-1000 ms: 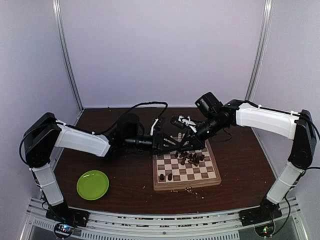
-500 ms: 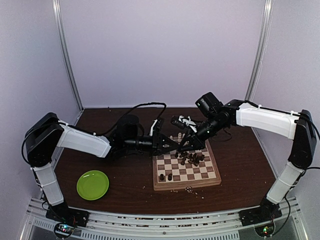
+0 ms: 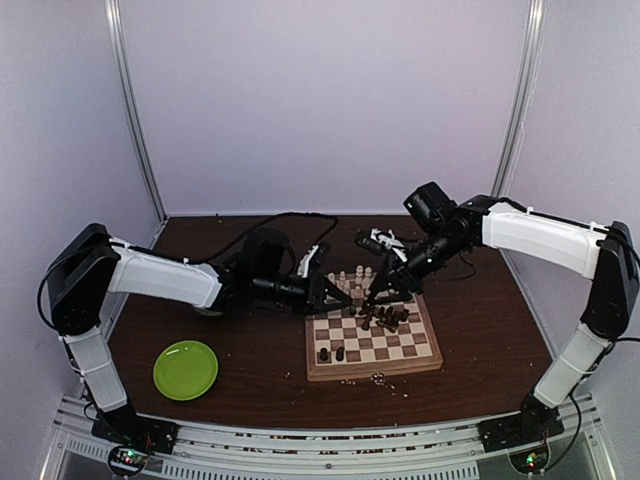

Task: Set up the chess pieces on the board
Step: Pass from the right arm to the left, then place the pawn at h7.

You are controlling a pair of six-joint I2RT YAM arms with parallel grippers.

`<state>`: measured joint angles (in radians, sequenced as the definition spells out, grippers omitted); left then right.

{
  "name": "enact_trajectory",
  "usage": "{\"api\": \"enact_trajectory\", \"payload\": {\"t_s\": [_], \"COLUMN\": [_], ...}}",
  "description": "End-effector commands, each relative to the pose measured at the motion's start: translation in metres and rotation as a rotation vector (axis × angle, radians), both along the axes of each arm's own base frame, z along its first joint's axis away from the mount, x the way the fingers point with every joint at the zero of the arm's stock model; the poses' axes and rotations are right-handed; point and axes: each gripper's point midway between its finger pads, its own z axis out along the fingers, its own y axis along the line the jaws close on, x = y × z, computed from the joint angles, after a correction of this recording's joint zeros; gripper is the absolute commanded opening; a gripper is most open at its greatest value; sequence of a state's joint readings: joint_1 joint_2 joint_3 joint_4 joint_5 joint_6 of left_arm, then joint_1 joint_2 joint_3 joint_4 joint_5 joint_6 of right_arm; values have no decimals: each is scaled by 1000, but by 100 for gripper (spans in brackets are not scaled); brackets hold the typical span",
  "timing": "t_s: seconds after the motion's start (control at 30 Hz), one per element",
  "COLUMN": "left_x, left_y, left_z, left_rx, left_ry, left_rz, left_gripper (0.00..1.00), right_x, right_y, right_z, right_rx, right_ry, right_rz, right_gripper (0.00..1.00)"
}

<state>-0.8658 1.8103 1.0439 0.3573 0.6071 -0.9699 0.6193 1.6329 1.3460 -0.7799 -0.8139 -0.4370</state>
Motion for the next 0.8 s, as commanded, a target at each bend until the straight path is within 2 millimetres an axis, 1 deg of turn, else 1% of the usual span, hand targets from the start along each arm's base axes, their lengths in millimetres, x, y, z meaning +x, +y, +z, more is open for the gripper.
{"api": "enact_trajectory", "payload": {"t_s": [0.0, 0.07, 0.13, 0.2, 0.23, 0.27, 0.3, 0.37, 0.5, 0.63, 0.77], "left_x": [3, 2, -4, -15, -21, -25, -27, -35, -33, -30, -29], "left_y": [35, 49, 58, 62, 63, 64, 68, 70, 65, 61, 56], "left_z": [-2, -7, -12, -17, -22, -25, -34, -42, -46, -57, -64], "left_rx": [339, 461, 555, 615, 649, 689, 751, 814, 840, 871, 903], "left_ry": [-247, -310, -371, -412, -431, -452, -461, -474, -502, -509, -541], "left_rz": [-39, -68, -129, -220, -272, -313, -357, -430, -447, -452, -453], "left_gripper": [3, 3, 3, 3, 3, 3, 2, 2, 1, 1, 2], "right_x": [3, 7, 6, 5, 6, 9, 12, 16, 15, 15, 16], "right_y": [-40, -54, -64, -72, -74, -77, -79, -81, -81, -82, -82], "right_z": [23, 24, 23, 16, 14, 13, 12, 9, 0, -10, -13], "right_rx": [29, 23, 16, 7, 6, -1, -10, -35, -47, -68, -77], "right_ry": [-3, -18, -43, -73, -94, -113, -132, -147, -125, -111, -113], "right_rz": [-66, -110, -139, -160, -172, -184, -194, -201, -188, -178, -174], "right_gripper": [45, 45, 45, 45, 45, 45, 45, 45, 44, 44, 44]}}
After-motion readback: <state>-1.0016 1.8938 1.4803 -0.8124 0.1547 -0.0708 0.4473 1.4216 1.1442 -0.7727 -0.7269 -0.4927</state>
